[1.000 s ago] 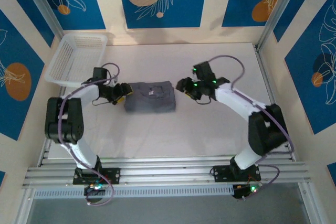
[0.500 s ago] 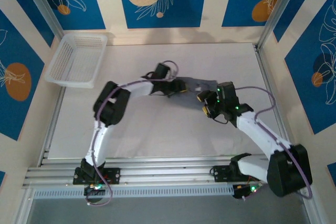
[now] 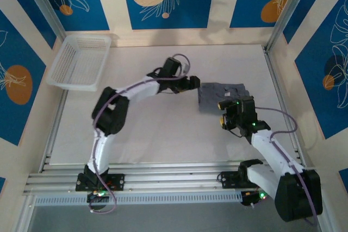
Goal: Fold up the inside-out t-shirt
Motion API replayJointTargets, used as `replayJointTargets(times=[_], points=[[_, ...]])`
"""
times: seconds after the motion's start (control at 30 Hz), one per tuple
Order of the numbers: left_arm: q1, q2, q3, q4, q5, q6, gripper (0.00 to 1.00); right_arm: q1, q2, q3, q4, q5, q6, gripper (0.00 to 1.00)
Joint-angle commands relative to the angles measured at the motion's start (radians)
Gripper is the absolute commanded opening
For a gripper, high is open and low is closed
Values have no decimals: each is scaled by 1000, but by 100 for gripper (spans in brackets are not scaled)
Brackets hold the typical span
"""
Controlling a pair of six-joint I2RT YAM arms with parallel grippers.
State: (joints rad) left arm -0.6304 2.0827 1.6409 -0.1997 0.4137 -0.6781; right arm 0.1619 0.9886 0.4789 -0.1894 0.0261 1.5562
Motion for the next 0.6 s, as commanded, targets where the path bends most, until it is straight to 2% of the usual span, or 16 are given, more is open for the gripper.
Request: replayJointTargets(times=[0.0, 0.1, 0.17, 0.33, 0.43, 0.57], points=[[43, -232, -95, -131, -74, 207, 84, -6, 97, 19, 81, -26, 21, 66], [93, -389, -246, -151, -75, 271, 84, -11, 239, 79, 133, -50, 27, 66], [117, -470, -323, -190, -96, 297, 84, -14, 328, 113, 172, -56, 44, 62], [151, -595, -476, -230, -126, 282, 84, -54, 489, 187, 249, 14, 39, 29], [156, -630, -524, -227, -154, 251, 84, -98, 587, 268, 241, 20, -9, 15], [166, -654, -536, -235, -198, 232, 84, -158, 681, 357, 229, 46, -65, 12]])
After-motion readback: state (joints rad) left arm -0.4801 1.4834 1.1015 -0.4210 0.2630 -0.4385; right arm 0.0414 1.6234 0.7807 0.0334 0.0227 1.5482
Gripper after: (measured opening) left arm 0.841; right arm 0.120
